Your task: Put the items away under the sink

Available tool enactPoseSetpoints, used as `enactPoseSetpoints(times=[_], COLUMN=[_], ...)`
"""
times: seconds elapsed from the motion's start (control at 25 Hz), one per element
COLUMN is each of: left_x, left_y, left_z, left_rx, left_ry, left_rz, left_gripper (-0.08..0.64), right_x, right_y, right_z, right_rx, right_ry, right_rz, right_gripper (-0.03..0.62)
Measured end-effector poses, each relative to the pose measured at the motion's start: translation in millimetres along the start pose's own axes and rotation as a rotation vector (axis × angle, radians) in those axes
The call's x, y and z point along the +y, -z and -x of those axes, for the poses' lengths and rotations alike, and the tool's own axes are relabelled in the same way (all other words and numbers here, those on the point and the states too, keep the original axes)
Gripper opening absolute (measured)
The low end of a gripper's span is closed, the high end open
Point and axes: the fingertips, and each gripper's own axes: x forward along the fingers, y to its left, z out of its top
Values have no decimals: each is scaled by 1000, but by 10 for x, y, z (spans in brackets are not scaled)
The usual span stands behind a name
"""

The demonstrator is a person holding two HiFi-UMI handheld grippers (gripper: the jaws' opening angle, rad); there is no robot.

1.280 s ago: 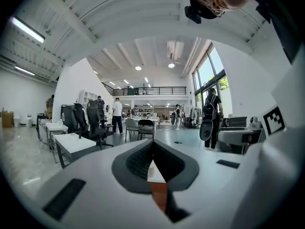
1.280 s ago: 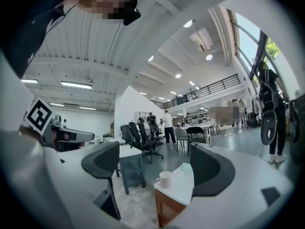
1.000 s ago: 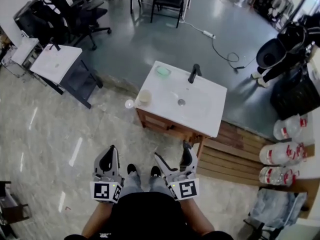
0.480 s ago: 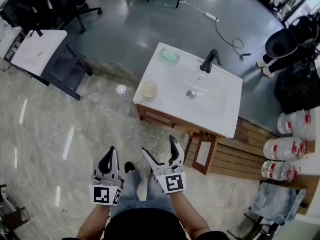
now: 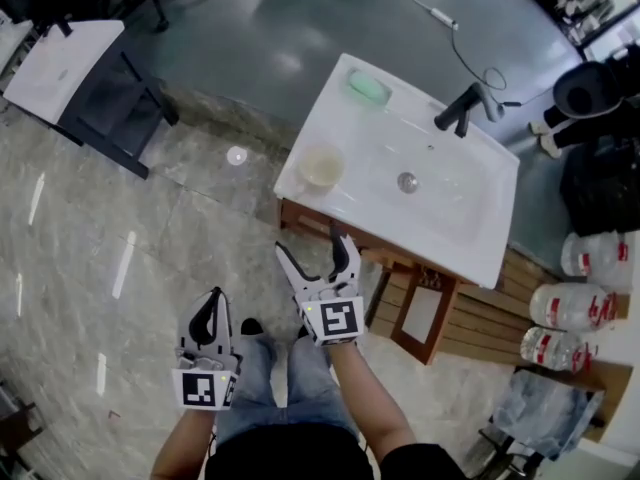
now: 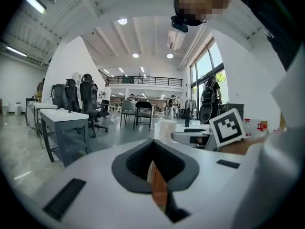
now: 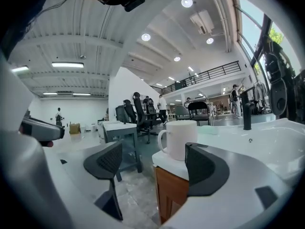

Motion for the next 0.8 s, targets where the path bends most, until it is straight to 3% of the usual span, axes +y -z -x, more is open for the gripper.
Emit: enactPoseSetpoints(times=[0.12,0.28,0.52,0.64,0.8], left_x=[117,191,218,248,301], left_y=[123,198,232,255,241], left_z=[-75,-235,-354,-356,-328], left_rx=[8,10,18,34,54], left_ry=[-16,-24,-15,-9,-4], left_rz=[-1,18,25,19,22], left_gripper=[6,6,6,6,6], right_x=[-5,-19,-70,-140,-76], right_y=[-62,50,58,20,-35], right_z=[-303,-589,-826,-841,-837], right_rx=[-24,26,62,57,37], right_ry=[-2,4,65,118,100], right_rz=[-14,56,17,95,195], right_gripper=[380,300,179,55,40])
